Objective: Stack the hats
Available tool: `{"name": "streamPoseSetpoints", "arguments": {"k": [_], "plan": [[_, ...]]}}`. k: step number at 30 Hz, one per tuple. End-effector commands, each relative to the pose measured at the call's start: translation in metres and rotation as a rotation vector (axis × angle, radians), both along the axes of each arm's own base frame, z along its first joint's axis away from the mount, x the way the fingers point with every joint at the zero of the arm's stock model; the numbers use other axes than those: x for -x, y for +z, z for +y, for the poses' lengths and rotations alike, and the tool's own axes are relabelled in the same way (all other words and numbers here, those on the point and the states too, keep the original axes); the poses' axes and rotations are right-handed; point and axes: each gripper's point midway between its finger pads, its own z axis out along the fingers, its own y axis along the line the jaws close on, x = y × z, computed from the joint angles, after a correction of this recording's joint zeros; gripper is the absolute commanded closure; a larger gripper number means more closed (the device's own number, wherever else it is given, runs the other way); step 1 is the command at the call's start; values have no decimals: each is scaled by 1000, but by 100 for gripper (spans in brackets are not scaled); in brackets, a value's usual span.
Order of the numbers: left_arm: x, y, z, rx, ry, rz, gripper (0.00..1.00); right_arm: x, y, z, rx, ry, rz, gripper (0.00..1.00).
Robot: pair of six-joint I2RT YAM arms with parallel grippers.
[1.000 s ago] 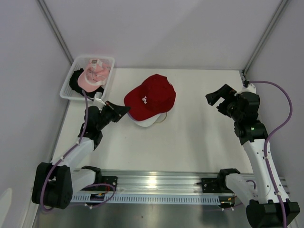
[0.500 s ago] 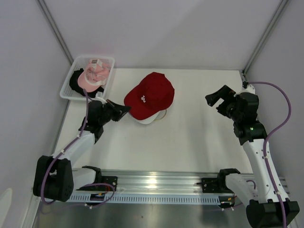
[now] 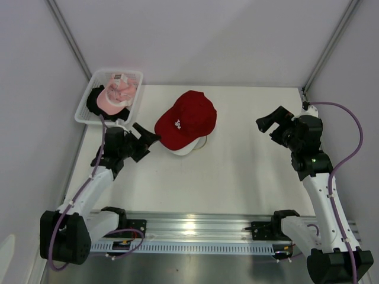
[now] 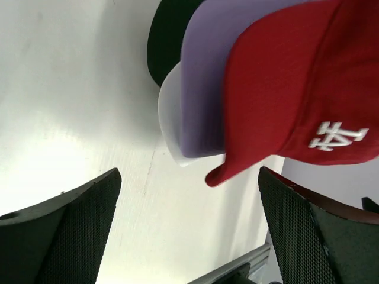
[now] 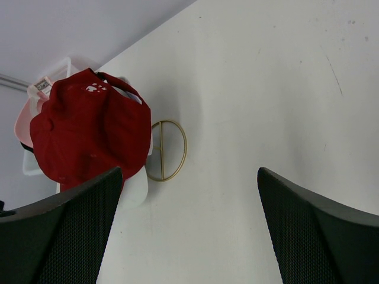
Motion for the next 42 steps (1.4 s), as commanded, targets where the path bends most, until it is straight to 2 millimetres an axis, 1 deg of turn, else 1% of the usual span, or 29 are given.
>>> {"name": "streamPoseSetpoints", "arguments": {"k": [1, 2, 3, 4, 5, 6, 7, 8, 11, 12, 14, 15, 16, 17, 18, 20, 21, 22, 23, 24, 25, 27, 29, 31, 33, 35, 39, 41, 42], "plan": [[-6, 69, 25, -105, 3, -133, 0, -1, 11, 0, 7, 8, -41, 0], [-9, 78, 42, -155, 28, -152, 0, -2, 11, 0, 16, 13, -43, 0], [-9, 82, 50, -184, 36, -144, 0, -1, 11, 0, 17, 17, -45, 0], [-15, 118, 69, -224, 89, -177, 1, -1, 10, 1, 21, 21, -46, 0], [-19, 123, 89, -275, 122, -171, 0, -2, 10, 0, 31, 23, -53, 0], [-30, 135, 102, -299, 149, -168, 1, -3, 10, 1, 34, 33, -55, 0], [-34, 136, 112, -323, 170, -147, 0, -5, 11, 2, 38, 37, -64, 1], [-42, 152, 127, -336, 212, -166, 0, -6, 12, 2, 43, 41, -70, 0], [-71, 170, 150, -317, 301, -189, 0, -13, 12, 2, 47, 42, -75, 0], [-83, 163, 157, -302, 324, -172, 0, -16, 11, 2, 47, 35, -72, 0], [-94, 157, 173, -245, 410, -131, 0, -21, 10, 1, 45, 27, -75, 1], [-99, 151, 177, -223, 429, -112, 1, -24, 7, 0, 44, 18, -67, 0], [-112, 145, 182, -209, 444, -122, 0, -27, 7, 0, 39, 16, -69, 0], [-118, 139, 185, -196, 462, -118, 0, -28, 6, 1, 38, 19, -68, 0], [-127, 140, 192, -202, 493, -146, 0, -30, 4, 2, 37, 22, -63, 0], [-140, 123, 201, -168, 511, -136, 0, -34, -1, 2, 41, 24, -45, 0], [-145, 122, 196, -116, 479, -146, 1, -36, -2, 1, 44, 18, -41, 0], [-151, 118, 198, -41, 500, -153, 1, -37, -5, 0, 47, 16, -33, 1], [-154, 111, 204, -4, 521, -142, 1, -38, -6, 0, 46, 13, -30, 0], [-156, 111, 207, 22, 544, -148, 1, -38, -8, -1, 47, 6, -25, 0], [-157, 102, 210, 82, 593, -134, 2, -39, -8, -1, 44, 5, -29, 0], [-162, 104, 214, 154, 654, -180, 2, -41, -13, 0, 37, 2, -17, 0], [-164, 89, 217, 313, 745, -160, 3, -44, -18, 1, 29, 6, 0, 0], [-178, 88, 222, 455, 808, -183, 6, -45, -21, 3, 25, 11, 14, 0], [-193, 84, 225, 515, 821, -192, 7, -46, -23, 3, 28, 15, 20, 0], [-203, 95, 229, 541, 837, -233, 9, -46, -24, 2, 32, 10, 24, 0], [-211, 105, 244, 581, 905, -287, 11, -45, -26, 1, 36, -2, 34, 0], [-216, 102, 249, 613, 929, -289, 13, -45, -30, 1, 35, -5, 43, 0], [-220, 107, 251, 632, 933, -303, 15, -45, -31, 3, 34, 1, 46, 1]]}}
